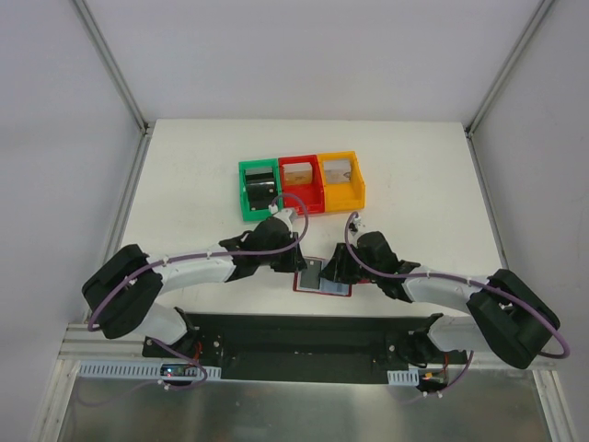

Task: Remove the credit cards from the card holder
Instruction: Open the card holder at the center of the board, then remove the credit card from the card holder.

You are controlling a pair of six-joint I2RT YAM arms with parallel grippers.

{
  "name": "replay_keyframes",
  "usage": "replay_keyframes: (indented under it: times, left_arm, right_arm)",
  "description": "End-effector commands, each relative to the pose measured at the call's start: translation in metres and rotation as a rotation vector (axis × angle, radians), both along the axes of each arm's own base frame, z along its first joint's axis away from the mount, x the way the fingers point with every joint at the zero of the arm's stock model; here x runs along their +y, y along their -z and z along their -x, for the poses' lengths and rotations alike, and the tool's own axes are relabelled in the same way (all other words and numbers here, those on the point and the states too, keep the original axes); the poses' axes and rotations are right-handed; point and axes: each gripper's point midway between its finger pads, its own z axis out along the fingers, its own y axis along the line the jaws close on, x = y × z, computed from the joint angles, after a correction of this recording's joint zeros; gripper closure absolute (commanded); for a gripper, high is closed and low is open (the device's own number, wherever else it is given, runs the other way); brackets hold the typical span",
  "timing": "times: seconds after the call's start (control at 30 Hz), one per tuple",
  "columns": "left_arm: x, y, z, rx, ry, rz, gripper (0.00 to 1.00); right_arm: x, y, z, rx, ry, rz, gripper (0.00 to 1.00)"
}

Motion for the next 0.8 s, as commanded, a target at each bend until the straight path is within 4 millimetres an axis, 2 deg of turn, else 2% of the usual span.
replay_keyframes:
  times: [0.0,0.1,0.47,0.63,0.77]
  left_arm:
    - [-0.005,-0.002,-0.009,-0.002,-0.005,0.005,0.79]
    - [-0.004,0.009,-0.007,0.019,-0.007,-0.016,0.79]
    - [-0.004,0.026,-0.005,0.054,-0.005,-0.032,0.8]
    - [0.003,0.04,-0.001,0.083,-0.024,-0.071,0.83]
    - [0.006,0.046,0.001,0.094,-0.031,-0.085,0.83]
  right_arm:
    - [-0.009,0.008,0.002,0.008,0.021,0.045,0.6]
    - [-0.009,0.007,0.001,0.006,0.02,0.042,0.6]
    - [-0.009,0.005,0.002,0.005,0.022,0.036,0.59]
    - [-0.007,-0.003,0.002,-0.006,0.023,0.02,0.55]
    - [-0.003,-0.018,-0.002,-0.027,0.029,-0.013,0.55]
